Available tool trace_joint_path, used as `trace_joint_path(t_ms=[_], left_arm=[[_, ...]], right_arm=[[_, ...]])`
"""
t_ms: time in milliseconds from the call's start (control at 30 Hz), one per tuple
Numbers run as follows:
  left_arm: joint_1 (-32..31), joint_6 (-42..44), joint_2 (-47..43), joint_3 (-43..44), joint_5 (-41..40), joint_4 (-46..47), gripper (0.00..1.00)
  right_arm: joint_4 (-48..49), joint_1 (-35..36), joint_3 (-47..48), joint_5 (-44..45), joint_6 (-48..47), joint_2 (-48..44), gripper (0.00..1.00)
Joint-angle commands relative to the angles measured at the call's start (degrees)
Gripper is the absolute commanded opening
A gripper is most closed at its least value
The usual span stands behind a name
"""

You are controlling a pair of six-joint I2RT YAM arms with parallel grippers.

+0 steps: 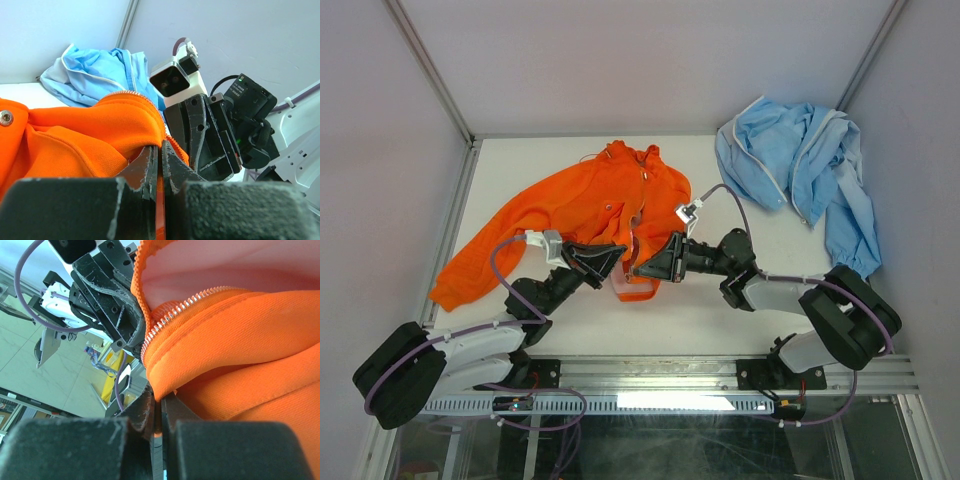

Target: Zip up the jacket

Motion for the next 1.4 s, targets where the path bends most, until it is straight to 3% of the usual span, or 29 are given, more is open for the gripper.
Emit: trace_joint_path(t_ms=[0, 500, 1367], left_arm=[[-1.5, 3.0, 0.0, -0.4, -1.4, 6.3, 0.0], [-2.6, 3.2, 0.1, -1.3, -2.2, 7.9, 0.0], [-2.6, 2.8, -1.3, -1.9, -3.6, 7.1, 0.0]], right_arm=[[6.3, 0.8, 2.3, 1.7, 1.2, -0.2, 0.0], [9.5, 1.2, 1.0, 6.1, 3.0, 0.5, 0.0], [10.6, 2.0, 0.9, 5.3, 3.5, 1.5, 0.0]])
